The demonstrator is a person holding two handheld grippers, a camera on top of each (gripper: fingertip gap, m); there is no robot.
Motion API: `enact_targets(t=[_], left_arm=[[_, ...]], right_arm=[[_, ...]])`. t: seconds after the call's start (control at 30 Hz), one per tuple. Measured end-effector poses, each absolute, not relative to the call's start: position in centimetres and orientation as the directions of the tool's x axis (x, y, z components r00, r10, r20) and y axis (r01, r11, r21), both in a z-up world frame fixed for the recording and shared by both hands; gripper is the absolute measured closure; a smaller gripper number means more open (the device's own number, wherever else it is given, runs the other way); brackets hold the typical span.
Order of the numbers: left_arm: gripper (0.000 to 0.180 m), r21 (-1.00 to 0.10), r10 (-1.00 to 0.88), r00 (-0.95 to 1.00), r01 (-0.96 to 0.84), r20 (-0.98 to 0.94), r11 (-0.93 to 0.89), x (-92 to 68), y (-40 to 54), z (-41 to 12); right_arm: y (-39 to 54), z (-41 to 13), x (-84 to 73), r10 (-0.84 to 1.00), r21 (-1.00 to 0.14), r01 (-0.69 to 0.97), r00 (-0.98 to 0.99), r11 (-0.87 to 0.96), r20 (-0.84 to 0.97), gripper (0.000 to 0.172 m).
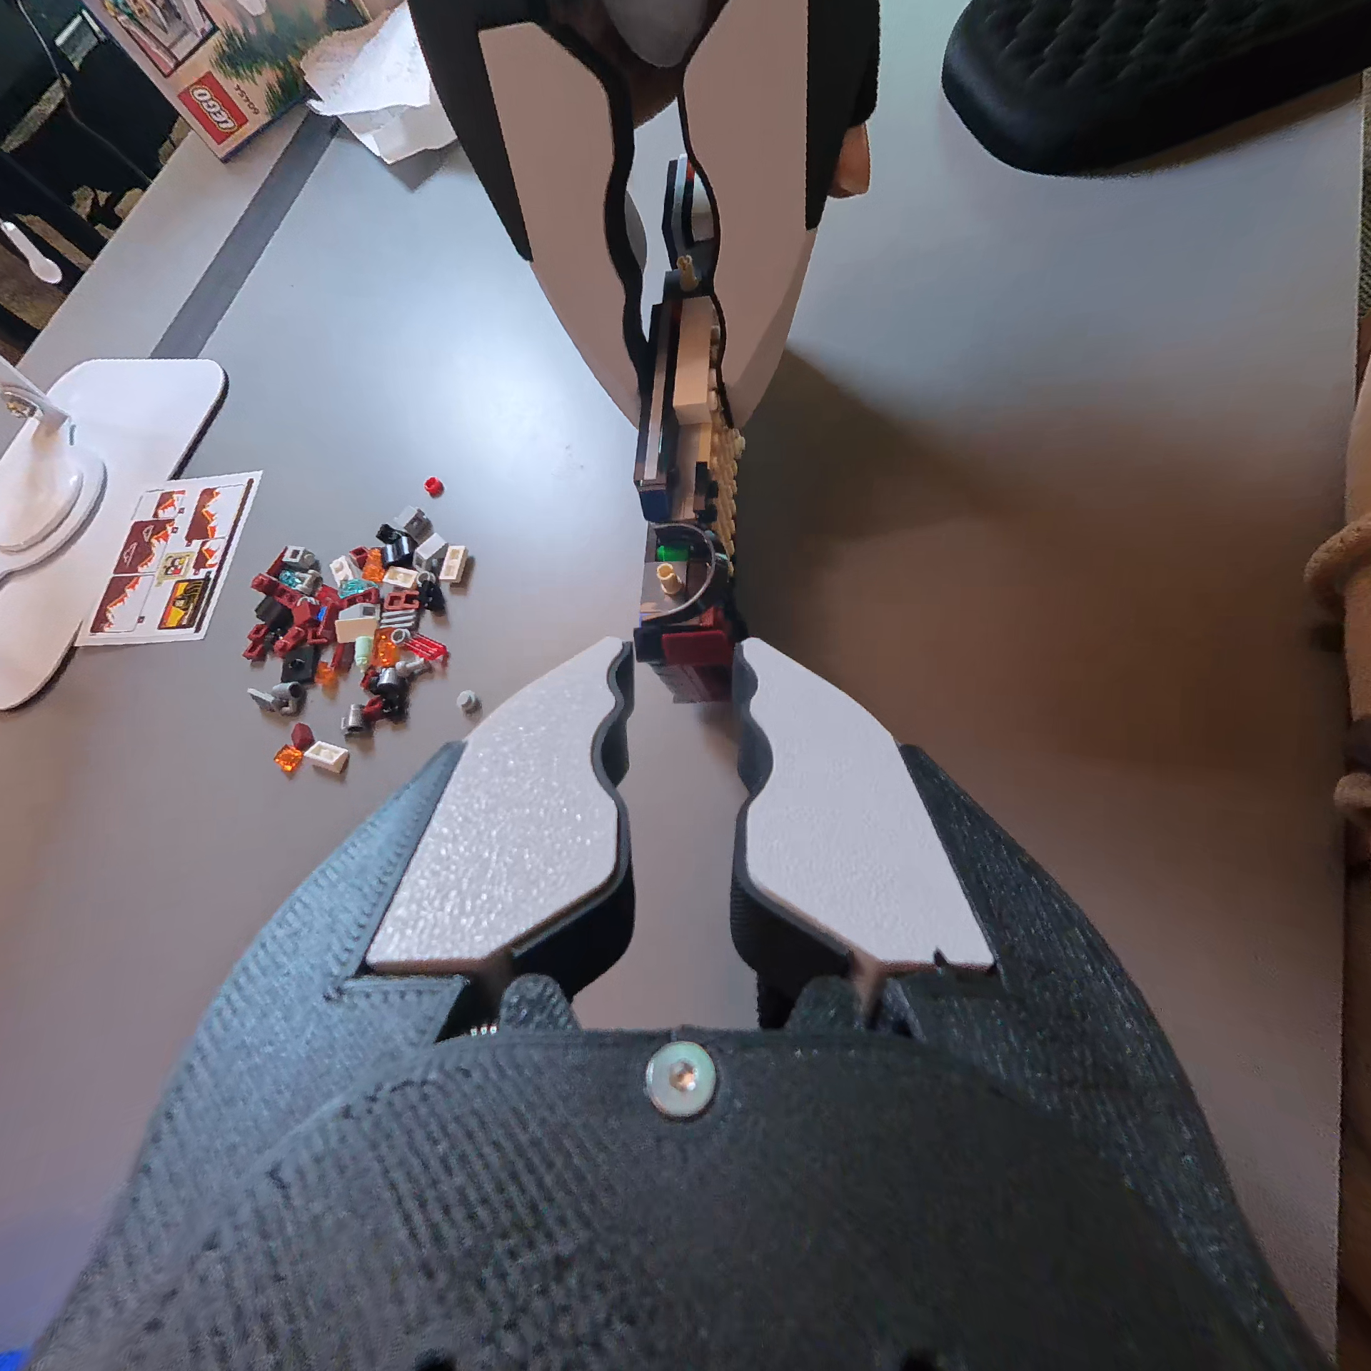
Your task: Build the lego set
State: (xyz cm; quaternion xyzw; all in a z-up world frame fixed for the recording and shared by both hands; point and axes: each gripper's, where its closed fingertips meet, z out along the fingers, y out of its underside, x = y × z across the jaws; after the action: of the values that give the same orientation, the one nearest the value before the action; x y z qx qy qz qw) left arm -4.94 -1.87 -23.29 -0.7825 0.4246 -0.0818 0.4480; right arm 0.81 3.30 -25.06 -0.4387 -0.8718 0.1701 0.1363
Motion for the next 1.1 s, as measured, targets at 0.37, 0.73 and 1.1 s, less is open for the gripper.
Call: enact_targets(t=[0.37, 0.73, 1.1], left_arm=[[0.176, -0.775, -0.736, 0.617, -0.598, -0.28, -0.207, -4.67, -2.14, -23.45], [0.177, -0.788, -0.734, 0.623, -0.581, -0.269, -0.205, -4.75, -1.79, -23.25], [0.169, -0.823, -0.734, 0.643, -0.525, -0.217, -0.217, -4.82, -1.72, -22.8]], right_arm=[[3.29, -25.05, 0.66, 0.812, -0.418, 0.72, -0.578, 0.553, 0.079, 0.148], [3.25, -25.06, 0.65, 0.806, -0.421, 0.714, -0.587, 0.559, 0.075, 0.148], [3.31, -25.06, 0.61, 0.805, -0.423, 0.712, -0.589, 0.56, 0.073, 0.148]])
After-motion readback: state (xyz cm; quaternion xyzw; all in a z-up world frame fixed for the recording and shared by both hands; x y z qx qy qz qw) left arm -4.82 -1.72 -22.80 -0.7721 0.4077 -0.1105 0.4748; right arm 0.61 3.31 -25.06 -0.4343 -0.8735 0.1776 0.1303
